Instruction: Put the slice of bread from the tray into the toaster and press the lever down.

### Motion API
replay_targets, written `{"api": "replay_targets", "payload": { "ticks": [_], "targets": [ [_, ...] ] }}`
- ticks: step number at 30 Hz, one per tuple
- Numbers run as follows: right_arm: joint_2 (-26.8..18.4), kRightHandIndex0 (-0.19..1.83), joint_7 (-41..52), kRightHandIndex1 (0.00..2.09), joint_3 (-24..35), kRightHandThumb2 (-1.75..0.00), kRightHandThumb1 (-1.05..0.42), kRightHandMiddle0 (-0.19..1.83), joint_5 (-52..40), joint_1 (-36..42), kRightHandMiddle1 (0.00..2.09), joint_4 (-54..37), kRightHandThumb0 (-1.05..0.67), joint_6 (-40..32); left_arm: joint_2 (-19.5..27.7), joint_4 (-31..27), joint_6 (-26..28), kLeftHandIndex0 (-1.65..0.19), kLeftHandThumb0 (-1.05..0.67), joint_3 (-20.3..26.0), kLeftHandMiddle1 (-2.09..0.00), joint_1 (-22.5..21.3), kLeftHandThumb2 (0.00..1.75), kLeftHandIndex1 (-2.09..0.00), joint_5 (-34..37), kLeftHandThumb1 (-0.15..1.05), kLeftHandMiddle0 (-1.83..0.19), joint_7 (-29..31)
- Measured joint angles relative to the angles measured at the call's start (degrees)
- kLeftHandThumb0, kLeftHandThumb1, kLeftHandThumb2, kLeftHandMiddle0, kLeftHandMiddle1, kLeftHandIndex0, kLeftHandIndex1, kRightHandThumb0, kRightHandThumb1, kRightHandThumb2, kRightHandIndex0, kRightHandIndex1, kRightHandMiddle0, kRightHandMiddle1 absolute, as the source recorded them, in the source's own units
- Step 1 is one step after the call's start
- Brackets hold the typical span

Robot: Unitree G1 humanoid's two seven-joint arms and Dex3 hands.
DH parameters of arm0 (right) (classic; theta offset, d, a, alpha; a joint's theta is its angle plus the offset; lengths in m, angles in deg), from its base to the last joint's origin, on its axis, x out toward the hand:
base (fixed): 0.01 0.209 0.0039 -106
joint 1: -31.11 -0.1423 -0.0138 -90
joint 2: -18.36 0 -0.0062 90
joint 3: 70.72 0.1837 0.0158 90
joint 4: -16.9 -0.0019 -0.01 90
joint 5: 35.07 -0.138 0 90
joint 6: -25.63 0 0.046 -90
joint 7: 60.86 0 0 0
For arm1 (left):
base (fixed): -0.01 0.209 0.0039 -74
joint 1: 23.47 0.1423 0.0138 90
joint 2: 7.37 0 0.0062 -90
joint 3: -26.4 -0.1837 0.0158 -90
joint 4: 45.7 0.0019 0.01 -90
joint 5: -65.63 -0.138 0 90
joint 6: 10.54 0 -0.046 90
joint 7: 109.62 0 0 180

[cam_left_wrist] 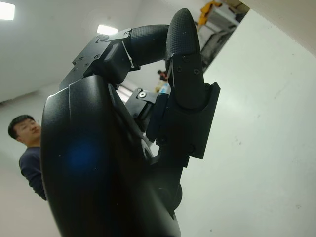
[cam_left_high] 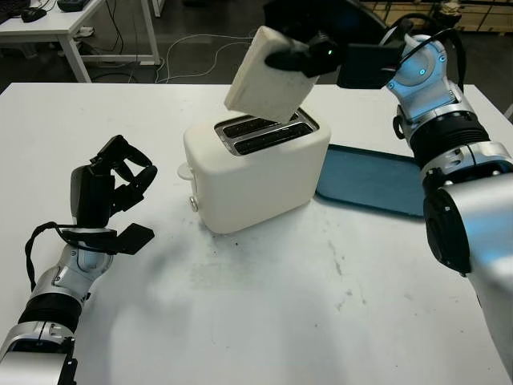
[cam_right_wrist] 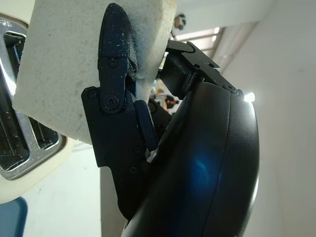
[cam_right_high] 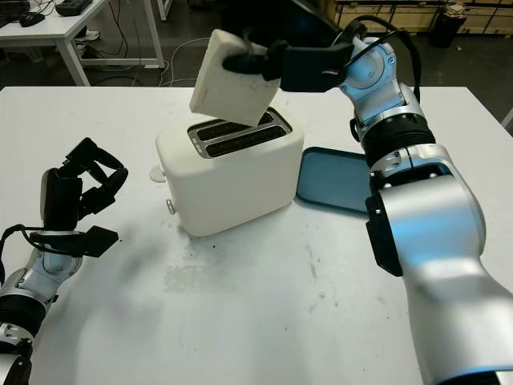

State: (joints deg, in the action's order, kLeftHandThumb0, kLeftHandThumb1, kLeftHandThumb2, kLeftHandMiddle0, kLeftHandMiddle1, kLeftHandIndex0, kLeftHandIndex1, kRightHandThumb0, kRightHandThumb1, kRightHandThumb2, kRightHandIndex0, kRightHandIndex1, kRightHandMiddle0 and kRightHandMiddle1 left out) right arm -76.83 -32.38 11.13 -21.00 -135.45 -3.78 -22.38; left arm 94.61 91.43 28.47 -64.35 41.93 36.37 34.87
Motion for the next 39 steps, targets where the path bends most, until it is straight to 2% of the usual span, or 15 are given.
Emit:
{"api": "replay_targets", "payload": {
  "ticks": [10, 22, 39],
  "targets": [
    [0.04, 1.04, -4.11, 1.75, -2.83, -0.33, -0.92, 0.82, 4.68, -0.01, 1.75, 1.57, -0.63, -1.51, 0.00, 0.00, 0.00, -0.46, -1.05, 0.00, -1.75, 0.00, 0.45, -1.63, -0.04, 0.92, -0.75, -0.03],
    [2.19, 1.06, -3.85, 1.75, -4.94, -0.32, -0.92, 0.81, 6.13, 1.64, 1.75, 3.03, -0.60, -2.98, 0.00, 0.00, 0.01, -0.47, -1.05, 0.00, -1.75, 0.01, 0.45, -1.63, -0.05, 0.92, -0.77, -0.10],
    [2.15, 1.06, -3.64, 1.75, -5.46, -0.29, -0.92, 0.81, 6.20, 2.76, 1.75, 3.04, -0.55, -3.00, 0.00, 0.00, 0.01, -0.48, -1.05, 0.00, -1.75, 0.01, 0.45, -1.63, -0.04, 0.92, -0.79, -0.07]
  ]
}}
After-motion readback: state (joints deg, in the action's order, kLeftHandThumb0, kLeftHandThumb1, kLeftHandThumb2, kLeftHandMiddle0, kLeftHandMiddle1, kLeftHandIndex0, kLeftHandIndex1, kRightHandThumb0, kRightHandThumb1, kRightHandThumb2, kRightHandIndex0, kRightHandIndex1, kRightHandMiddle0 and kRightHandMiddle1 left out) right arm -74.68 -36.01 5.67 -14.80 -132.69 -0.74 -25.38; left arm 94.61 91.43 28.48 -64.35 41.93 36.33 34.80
